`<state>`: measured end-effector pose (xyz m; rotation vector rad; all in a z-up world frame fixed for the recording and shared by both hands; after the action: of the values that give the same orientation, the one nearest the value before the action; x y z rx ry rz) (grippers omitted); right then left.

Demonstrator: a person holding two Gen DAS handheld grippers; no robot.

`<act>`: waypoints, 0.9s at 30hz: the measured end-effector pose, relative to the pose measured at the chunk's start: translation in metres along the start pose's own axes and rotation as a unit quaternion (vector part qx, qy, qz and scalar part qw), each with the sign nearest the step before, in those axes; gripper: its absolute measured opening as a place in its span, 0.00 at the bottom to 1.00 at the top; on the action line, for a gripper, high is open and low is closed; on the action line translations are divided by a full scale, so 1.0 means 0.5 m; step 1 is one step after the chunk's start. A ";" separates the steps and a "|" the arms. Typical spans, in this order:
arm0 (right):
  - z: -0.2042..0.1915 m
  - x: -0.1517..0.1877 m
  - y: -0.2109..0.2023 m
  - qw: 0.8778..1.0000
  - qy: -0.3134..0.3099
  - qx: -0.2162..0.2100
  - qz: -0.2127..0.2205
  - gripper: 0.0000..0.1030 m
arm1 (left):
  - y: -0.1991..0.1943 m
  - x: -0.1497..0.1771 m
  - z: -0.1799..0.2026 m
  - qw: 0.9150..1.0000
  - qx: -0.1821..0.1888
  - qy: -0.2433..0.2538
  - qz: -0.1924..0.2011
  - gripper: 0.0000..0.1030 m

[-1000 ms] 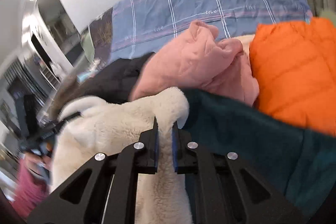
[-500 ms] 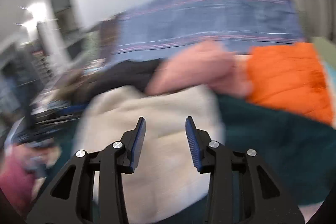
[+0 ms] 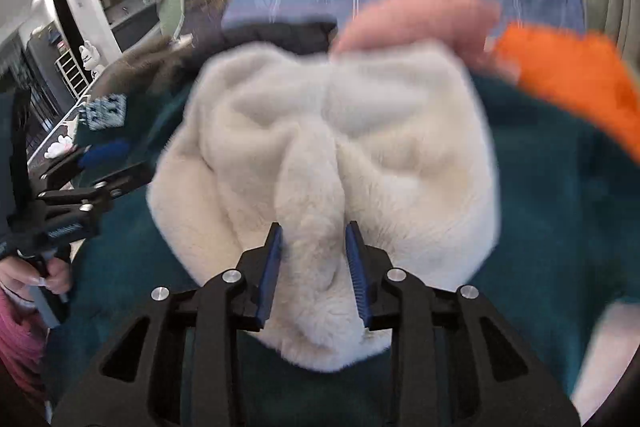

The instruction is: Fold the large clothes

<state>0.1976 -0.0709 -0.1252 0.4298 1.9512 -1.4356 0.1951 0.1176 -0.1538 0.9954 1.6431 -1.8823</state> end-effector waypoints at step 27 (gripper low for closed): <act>-0.043 0.054 0.155 0.999 -0.015 0.031 -0.003 0.39 | -0.049 0.263 -0.657 0.856 -0.001 -0.513 0.063 0.35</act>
<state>0.2189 -0.0278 -0.1953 0.4283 1.8907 -1.5008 0.1670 0.4582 -0.2477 -0.0084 0.8861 -1.7914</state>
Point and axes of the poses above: each gripper's, at about its wrist camera, not at the fingertips, and y roughly the way its jaws point, z to its right, x to its underside, the point moved 9 cm from there along y, roughly the way its jaws point, and after that the axes turned 5 degrees about y, right-handed, at the moved point
